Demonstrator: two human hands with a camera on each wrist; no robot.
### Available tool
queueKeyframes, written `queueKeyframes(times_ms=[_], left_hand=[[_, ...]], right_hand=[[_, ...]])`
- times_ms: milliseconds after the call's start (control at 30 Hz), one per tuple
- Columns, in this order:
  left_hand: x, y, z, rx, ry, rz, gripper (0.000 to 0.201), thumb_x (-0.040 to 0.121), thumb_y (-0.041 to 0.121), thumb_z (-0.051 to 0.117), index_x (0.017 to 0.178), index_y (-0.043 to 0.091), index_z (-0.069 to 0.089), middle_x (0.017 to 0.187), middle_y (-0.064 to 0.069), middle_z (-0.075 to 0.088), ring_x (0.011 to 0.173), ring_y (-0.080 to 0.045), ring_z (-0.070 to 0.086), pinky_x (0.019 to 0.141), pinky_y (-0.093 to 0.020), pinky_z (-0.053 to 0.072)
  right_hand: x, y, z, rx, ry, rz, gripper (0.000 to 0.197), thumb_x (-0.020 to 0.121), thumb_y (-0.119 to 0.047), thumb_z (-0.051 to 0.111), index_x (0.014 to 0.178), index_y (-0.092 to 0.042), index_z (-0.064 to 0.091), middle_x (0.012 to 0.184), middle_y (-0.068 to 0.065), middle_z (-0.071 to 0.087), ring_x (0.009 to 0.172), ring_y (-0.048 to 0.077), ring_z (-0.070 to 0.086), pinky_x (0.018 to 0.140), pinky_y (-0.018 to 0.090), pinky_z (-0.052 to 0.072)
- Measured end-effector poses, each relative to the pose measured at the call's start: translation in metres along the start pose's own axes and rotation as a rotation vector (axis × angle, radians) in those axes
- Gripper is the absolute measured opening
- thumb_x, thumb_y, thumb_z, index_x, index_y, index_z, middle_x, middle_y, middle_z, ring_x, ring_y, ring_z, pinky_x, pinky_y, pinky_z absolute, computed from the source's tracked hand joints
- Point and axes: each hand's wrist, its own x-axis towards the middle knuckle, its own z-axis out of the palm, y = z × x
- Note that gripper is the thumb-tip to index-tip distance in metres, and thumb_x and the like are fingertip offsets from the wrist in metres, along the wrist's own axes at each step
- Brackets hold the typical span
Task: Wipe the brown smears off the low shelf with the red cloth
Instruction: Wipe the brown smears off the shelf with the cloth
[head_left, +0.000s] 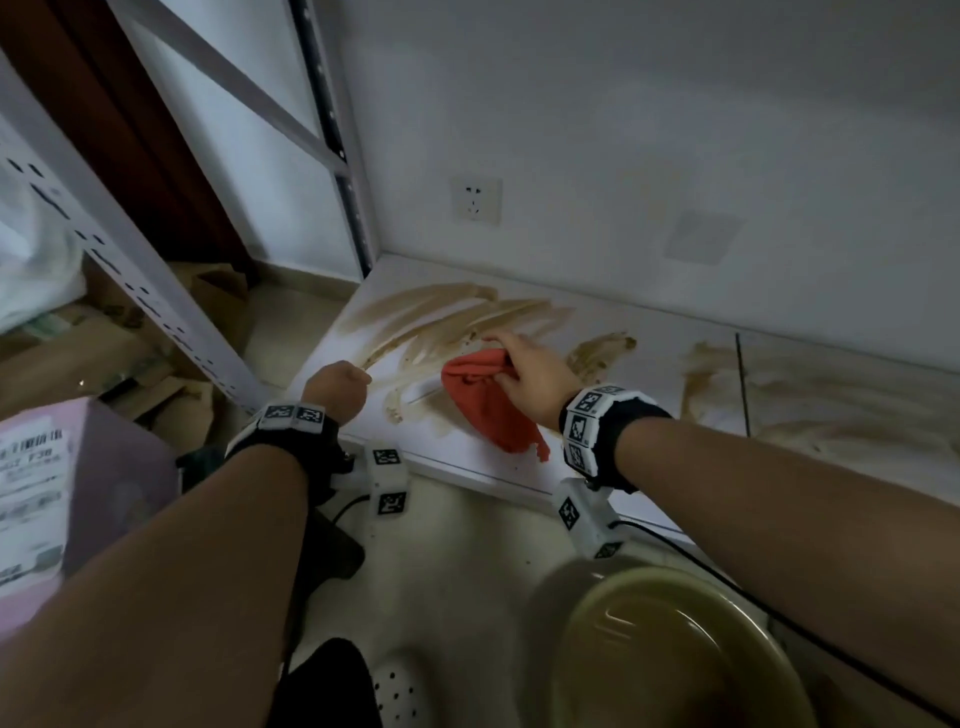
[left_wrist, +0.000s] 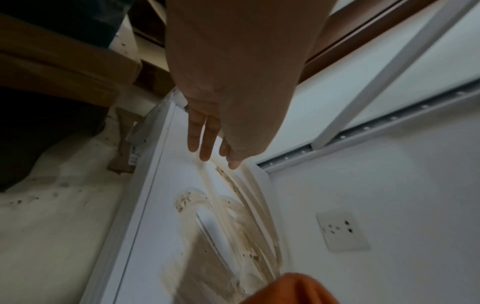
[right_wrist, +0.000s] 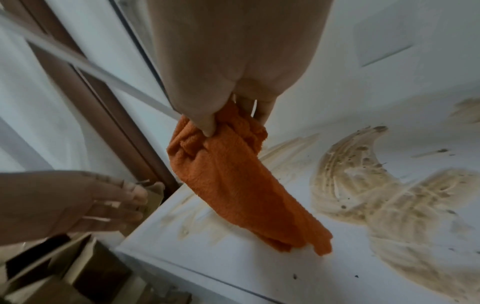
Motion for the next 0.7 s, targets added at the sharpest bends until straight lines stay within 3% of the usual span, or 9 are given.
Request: queueKeyframes(times_ms=[167, 233, 367, 533, 700], left_hand=[[0.022, -0.029, 0.003, -0.036, -0.003, -0.083, 0.030, 0.094, 0.011, 0.047, 0.119, 0.001, 0.061, 0.122, -0.022, 0.062, 0.115, -0.037, 0.058, 0.100, -0.046, 0.048], [0.028, -0.036, 0.004, -0.050, 0.004, -0.096, 0.030, 0.094, 0.010, 0.047, 0.119, 0.001, 0.061, 0.122, -0.022, 0.062, 0.115, -0.038, 0.059, 0.100, -0.046, 0.048], [0.039, -0.041, 0.008, -0.040, -0.004, -0.110, 0.031, 0.093, 0.006, 0.045, 0.120, 0.002, 0.061, 0.123, -0.022, 0.061, 0.116, -0.038, 0.058, 0.100, -0.045, 0.048], [0.047, -0.050, 0.010, 0.017, 0.002, -0.121, 0.034, 0.092, 0.000, 0.043, 0.121, 0.001, 0.061, 0.125, -0.022, 0.059, 0.118, -0.038, 0.056, 0.101, -0.044, 0.047], [0.043, -0.052, 0.008, 0.057, -0.003, -0.117, 0.033, 0.094, 0.002, 0.043, 0.121, 0.000, 0.061, 0.125, -0.018, 0.060, 0.117, -0.035, 0.056, 0.100, -0.040, 0.047]], right_hand=[[0.016, 0.004, 0.040, -0.077, -0.133, -0.140, 0.040, 0.092, -0.014, 0.046, 0.130, -0.025, 0.048, 0.130, 0.004, 0.035, 0.098, 0.030, 0.056, 0.085, 0.039, 0.049], [0.019, 0.013, 0.056, -0.169, -0.260, -0.160, 0.039, 0.092, -0.016, 0.046, 0.130, -0.024, 0.049, 0.139, 0.002, 0.029, 0.110, 0.030, 0.050, 0.093, 0.042, 0.046], [0.021, 0.030, 0.079, -0.389, -0.454, -0.185, 0.051, 0.090, -0.032, 0.056, 0.139, -0.030, 0.040, 0.153, -0.004, 0.018, 0.137, 0.026, 0.021, 0.110, 0.046, 0.029], [0.023, 0.029, 0.088, -0.534, -0.545, -0.263, 0.067, 0.088, -0.040, 0.057, 0.145, -0.042, 0.022, 0.157, -0.008, 0.004, 0.141, 0.029, 0.010, 0.108, 0.055, 0.025], [0.024, 0.020, 0.097, -0.648, -0.598, -0.257, 0.060, 0.095, -0.035, 0.048, 0.146, -0.045, 0.017, 0.159, -0.010, 0.003, 0.140, 0.035, 0.013, 0.105, 0.054, 0.029]])
